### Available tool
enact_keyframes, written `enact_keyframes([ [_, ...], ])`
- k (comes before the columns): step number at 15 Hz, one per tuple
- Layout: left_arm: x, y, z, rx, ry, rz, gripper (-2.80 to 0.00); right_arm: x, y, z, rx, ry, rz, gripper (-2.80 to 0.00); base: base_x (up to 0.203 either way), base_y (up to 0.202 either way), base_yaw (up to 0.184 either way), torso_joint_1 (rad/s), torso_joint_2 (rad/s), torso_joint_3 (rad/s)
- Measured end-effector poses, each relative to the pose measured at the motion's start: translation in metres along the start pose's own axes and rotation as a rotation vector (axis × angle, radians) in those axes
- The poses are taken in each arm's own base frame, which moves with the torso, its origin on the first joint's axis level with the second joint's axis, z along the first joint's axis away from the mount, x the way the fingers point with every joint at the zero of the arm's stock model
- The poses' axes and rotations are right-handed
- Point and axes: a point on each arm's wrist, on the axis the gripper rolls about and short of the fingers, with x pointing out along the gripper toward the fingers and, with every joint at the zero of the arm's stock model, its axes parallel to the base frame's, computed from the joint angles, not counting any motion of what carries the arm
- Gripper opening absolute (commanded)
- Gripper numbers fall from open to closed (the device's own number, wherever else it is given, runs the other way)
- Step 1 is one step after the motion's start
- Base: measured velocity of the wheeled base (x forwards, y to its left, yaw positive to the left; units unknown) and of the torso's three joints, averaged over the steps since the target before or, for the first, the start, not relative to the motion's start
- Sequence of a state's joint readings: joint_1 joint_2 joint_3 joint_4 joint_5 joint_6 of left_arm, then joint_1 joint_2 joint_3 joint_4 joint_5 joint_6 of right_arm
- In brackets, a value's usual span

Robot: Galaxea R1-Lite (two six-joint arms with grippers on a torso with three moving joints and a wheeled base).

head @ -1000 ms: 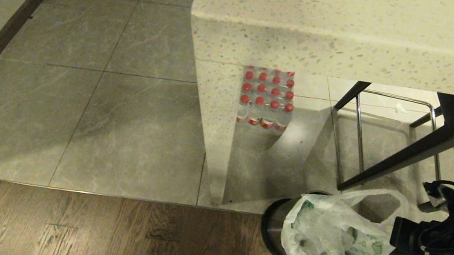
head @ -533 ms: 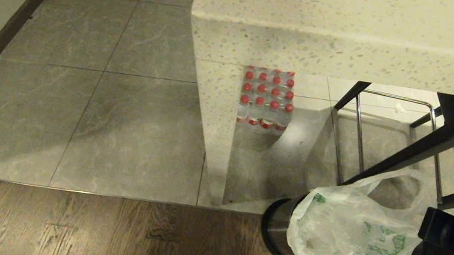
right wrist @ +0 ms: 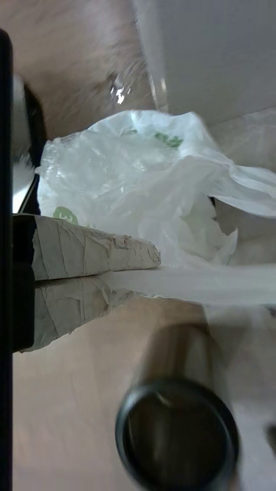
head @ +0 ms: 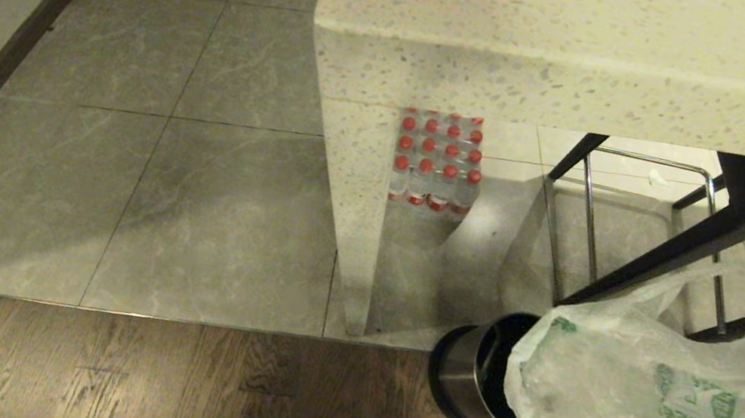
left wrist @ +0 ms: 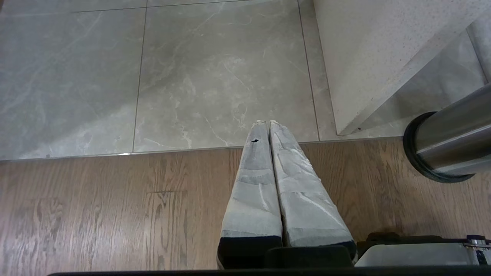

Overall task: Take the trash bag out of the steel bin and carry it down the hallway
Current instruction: Put the trash bag at the door

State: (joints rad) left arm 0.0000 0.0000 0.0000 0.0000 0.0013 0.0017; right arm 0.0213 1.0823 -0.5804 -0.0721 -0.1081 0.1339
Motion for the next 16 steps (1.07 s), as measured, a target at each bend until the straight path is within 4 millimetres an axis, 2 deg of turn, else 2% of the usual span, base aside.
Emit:
enact_keyframes([
  [2,0.0,0.0,0.0,0.0,0.0,0.0,-2.8,-0.024,-0.009,-0.009,-0.044,-0.037,-0.031,-2.8,0.0,0.0,0.0,0.0,0.0,0.0],
  [5,0.0,0.0,0.0,0.0,0.0,0.0,-2.8,-0.058,-0.019,-0.035,-0.109,-0.115,-0.075,-2.8,0.0,0.0,0.0,0.0,0.0,0.0],
  [10,0.0,0.0,0.0,0.0,0.0,0.0,-2.8,-0.096,-0.024,-0.089,-0.144,-0.236,-0.1,-2.8,0.0,0.0,0.0,0.0,0.0,0.0],
  [12,0.0,0.0,0.0,0.0,0.0,0.0,-2.8,-0.1,-0.026,-0.112,-0.138,-0.25,-0.113,-2.8,0.0,0.0,0.0,0.0,0.0,0.0],
  [16,0.0,0.0,0.0,0.0,0.0,0.0,-2.8,-0.095,-0.029,-0.136,-0.109,-0.26,-0.142,-2.8,0.0,0.0,0.0,0.0,0.0,0.0],
])
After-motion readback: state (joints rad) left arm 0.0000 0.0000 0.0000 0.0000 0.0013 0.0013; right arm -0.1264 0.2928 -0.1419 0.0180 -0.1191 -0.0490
